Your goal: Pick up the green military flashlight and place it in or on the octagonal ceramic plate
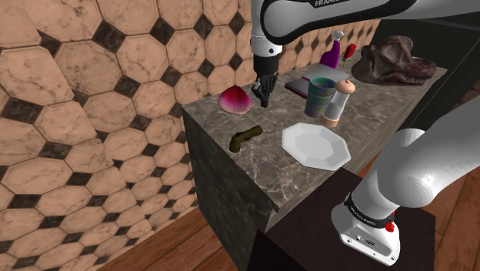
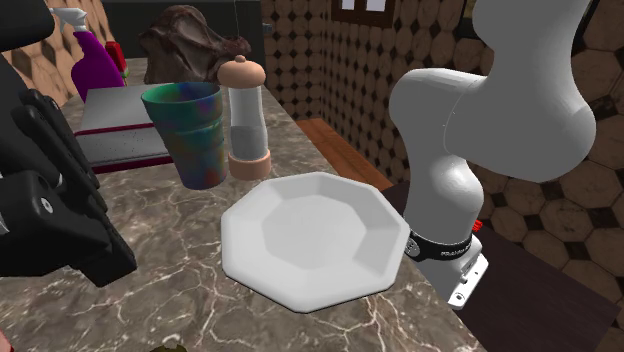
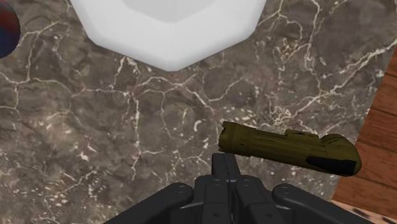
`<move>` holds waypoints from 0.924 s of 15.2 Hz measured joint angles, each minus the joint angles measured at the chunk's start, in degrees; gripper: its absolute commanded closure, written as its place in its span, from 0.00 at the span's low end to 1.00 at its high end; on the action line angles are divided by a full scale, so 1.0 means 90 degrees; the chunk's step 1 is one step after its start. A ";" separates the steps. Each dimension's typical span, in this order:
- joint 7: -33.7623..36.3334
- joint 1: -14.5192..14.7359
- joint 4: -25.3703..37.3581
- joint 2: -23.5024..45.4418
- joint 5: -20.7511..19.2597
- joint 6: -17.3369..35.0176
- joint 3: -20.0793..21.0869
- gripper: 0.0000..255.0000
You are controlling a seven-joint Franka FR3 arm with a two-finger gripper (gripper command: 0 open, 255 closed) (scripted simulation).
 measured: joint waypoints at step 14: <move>-0.4678 0.0646 0.0023 0.1492 0.2125 0.0395 -0.0697 0.00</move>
